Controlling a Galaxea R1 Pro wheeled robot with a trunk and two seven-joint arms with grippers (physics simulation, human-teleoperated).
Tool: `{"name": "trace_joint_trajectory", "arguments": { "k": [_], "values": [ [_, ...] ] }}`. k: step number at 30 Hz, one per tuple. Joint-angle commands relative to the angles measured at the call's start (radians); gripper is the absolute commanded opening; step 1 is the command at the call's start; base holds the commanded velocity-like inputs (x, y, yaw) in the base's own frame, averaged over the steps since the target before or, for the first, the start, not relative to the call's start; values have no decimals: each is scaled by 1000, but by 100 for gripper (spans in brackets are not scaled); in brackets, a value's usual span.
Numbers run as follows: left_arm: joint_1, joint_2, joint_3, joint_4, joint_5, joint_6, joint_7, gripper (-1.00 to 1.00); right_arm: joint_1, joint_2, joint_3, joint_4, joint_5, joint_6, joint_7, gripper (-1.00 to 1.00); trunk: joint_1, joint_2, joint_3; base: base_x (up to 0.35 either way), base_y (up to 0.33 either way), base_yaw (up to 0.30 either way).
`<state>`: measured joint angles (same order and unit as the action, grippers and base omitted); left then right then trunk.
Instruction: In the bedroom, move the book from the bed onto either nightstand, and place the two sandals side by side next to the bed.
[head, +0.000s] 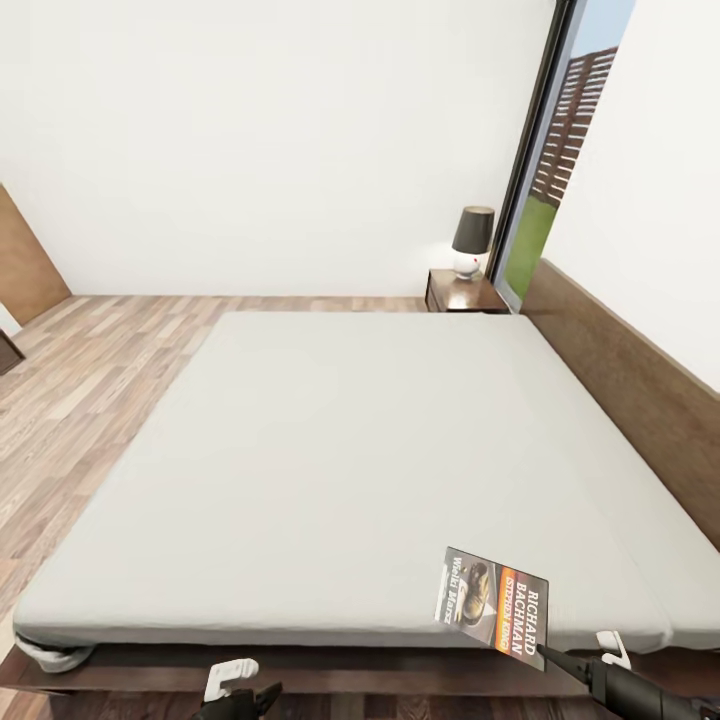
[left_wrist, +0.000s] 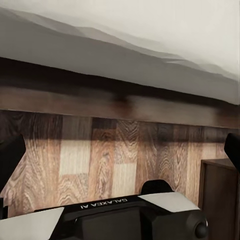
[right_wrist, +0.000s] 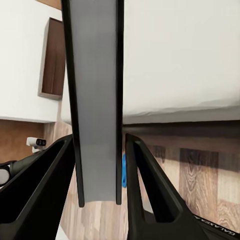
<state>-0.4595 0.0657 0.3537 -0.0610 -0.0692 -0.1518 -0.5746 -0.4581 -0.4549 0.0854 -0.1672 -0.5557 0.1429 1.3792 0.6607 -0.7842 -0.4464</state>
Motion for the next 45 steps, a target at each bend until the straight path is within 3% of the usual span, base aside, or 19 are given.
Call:
{"name": "trace_joint_trajectory", "arguments": {
  "k": [1,19,45],
  "values": [
    [-1,0,5,1,-7,-5,-2,100,-1,-1,8,0,-10,11,3,-100,0,-1,0,0,0,12],
    [-1,0,5,1,-7,-6,-2,100,-1,-1,7,0,-13,12,5,-100,0,-1,1,0,0,37],
    [-1,-1,5,3,-7,-6,-2,100,-1,-1,7,2,-13,13,0,-100,0,-1,1,0,0,279]
  ]
}}
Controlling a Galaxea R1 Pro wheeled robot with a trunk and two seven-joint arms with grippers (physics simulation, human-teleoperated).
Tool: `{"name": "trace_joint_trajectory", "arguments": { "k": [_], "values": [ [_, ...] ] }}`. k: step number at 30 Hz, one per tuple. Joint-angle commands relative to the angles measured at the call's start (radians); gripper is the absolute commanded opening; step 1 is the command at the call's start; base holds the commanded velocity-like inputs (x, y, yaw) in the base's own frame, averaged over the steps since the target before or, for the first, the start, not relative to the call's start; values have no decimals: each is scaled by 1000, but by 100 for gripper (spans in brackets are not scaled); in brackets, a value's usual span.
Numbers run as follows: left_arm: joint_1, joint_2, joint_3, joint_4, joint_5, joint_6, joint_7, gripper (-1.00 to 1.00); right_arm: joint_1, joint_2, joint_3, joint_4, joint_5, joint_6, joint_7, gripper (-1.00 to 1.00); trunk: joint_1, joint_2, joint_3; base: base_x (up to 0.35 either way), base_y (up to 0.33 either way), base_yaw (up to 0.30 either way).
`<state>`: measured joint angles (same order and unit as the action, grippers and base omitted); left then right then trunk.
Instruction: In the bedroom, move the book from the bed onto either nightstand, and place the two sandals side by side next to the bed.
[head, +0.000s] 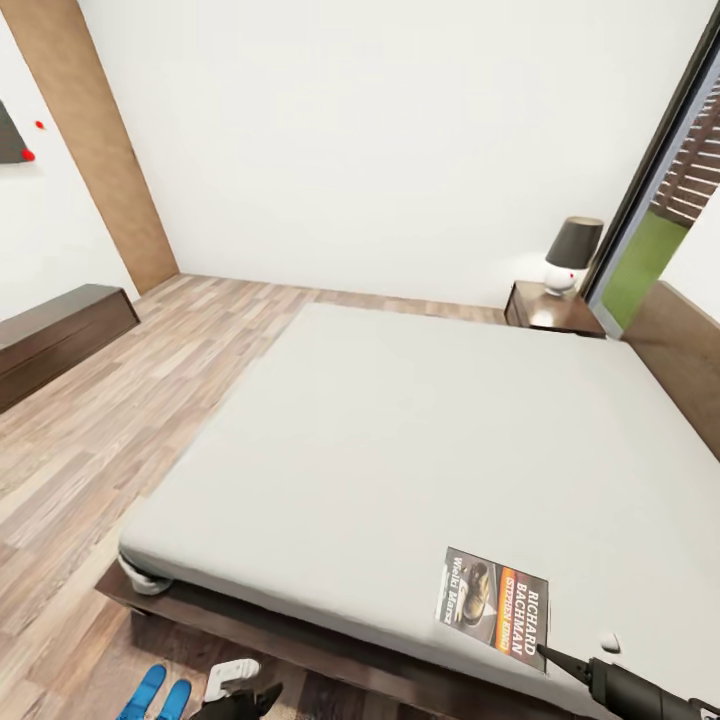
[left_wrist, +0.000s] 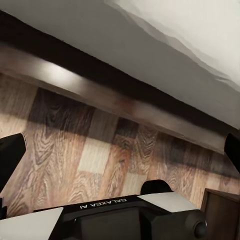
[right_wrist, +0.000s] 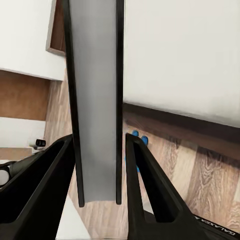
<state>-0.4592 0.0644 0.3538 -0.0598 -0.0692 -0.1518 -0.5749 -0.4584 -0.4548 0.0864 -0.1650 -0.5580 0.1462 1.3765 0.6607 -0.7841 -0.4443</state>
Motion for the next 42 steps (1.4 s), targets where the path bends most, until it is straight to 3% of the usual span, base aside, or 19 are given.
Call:
{"name": "trace_joint_trajectory", "arguments": {
  "k": [1,42],
  "values": [
    [-1,0,5,2,-7,-6,-2,100,0,-1,6,-1,-11,10,3,-100,0,-1,-1,0,0,292],
    [-1,0,5,2,-7,-6,-2,100,0,-1,6,-1,-11,9,1,-100,0,-1,-1,0,0,292]
  ]
}}
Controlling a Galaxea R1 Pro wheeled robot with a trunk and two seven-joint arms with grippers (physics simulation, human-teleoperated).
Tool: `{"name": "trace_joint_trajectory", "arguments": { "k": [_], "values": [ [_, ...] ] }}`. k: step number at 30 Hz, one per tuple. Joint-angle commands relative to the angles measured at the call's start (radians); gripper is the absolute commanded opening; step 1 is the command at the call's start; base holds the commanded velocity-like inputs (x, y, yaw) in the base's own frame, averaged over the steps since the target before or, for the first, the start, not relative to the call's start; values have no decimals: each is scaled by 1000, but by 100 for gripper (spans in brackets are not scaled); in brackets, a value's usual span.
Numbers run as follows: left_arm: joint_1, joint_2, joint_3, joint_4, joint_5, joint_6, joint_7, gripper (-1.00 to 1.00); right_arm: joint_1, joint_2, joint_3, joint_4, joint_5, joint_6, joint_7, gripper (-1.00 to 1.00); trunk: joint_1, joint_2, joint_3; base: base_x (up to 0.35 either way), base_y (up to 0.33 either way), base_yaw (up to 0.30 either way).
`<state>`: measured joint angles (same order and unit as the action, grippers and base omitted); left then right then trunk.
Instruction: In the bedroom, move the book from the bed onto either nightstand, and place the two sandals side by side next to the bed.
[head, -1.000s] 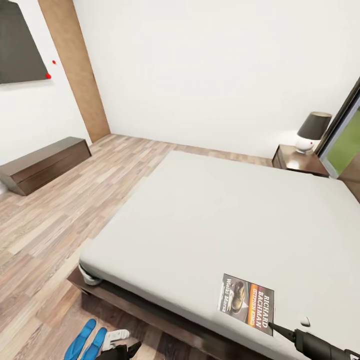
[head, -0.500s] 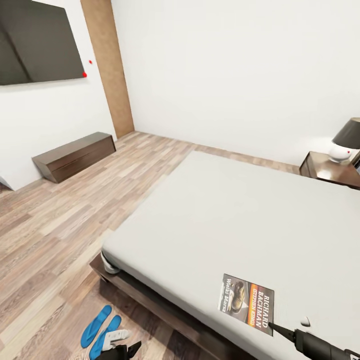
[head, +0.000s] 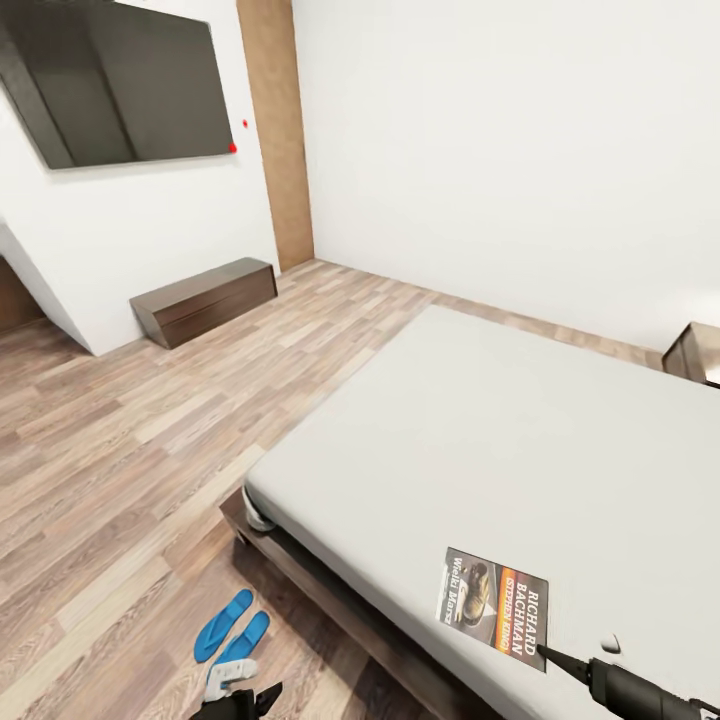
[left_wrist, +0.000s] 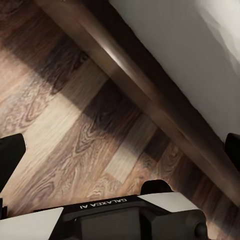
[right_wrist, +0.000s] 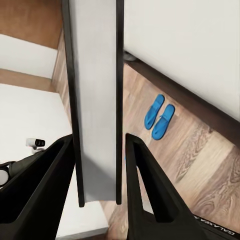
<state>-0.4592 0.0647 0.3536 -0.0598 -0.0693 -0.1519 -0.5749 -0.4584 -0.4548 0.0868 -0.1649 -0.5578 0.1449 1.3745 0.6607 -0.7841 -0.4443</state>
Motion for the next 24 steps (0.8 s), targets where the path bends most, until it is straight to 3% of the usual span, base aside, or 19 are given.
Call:
{"name": "trace_joint_trajectory", "arguments": {
  "k": [1,24],
  "values": [
    [-1,0,5,2,-7,-5,-2,100,0,-1,5,0,-11,10,3,-100,0,-1,-1,0,0,292],
    [-1,0,4,2,-7,-6,-2,100,0,-1,5,-1,-11,10,3,-100,0,-1,-1,0,0,292]
  ]
}}
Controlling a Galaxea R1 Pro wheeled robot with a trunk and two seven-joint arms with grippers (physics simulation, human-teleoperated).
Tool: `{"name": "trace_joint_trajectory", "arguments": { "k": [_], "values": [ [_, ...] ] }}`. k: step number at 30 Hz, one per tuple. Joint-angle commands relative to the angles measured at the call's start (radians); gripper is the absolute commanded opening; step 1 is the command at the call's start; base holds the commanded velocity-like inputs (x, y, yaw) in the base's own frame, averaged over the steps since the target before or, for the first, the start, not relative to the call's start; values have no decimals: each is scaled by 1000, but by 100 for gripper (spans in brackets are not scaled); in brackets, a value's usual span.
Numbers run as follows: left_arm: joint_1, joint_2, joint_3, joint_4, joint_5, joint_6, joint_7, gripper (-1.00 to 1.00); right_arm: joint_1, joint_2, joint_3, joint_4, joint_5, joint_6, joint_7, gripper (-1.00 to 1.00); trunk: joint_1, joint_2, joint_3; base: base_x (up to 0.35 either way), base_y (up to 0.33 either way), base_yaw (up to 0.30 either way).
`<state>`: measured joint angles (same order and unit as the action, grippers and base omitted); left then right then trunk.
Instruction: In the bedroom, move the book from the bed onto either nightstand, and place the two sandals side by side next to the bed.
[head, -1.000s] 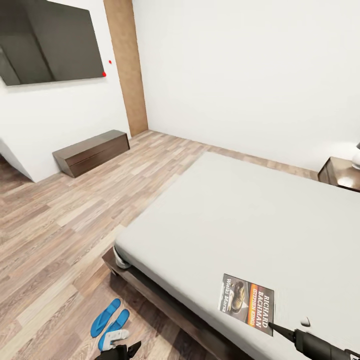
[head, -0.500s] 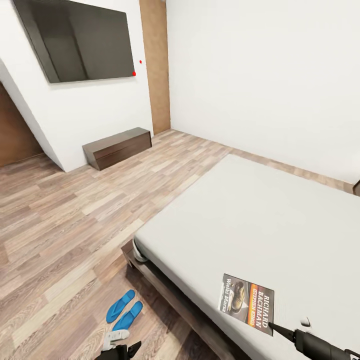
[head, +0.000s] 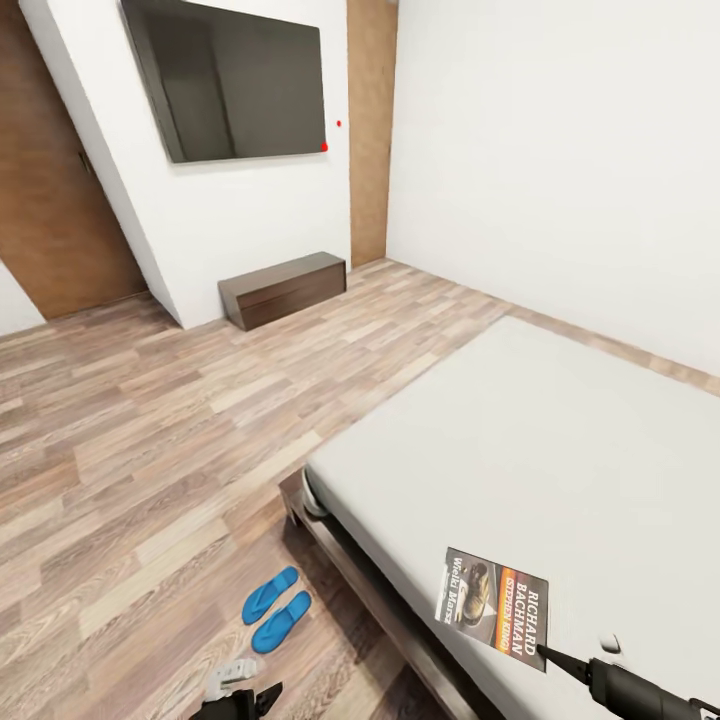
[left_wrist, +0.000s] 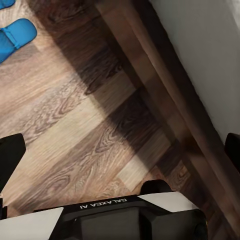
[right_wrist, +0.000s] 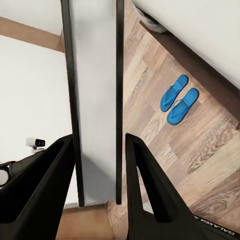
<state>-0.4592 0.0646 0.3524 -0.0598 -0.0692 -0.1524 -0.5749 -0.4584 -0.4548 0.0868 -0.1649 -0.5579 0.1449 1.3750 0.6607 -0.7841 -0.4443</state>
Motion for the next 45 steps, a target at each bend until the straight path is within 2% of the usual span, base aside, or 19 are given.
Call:
{"name": "trace_joint_trajectory", "arguments": {
  "k": [1,45],
  "values": [
    [-1,0,5,2,-7,-6,-2,100,0,-1,5,-1,-11,10,3,-100,0,-1,-1,0,0,292],
    [-1,0,5,3,-7,-6,-2,100,0,-1,5,-1,-11,11,3,-100,0,-1,-1,0,0,292]
  ]
}}
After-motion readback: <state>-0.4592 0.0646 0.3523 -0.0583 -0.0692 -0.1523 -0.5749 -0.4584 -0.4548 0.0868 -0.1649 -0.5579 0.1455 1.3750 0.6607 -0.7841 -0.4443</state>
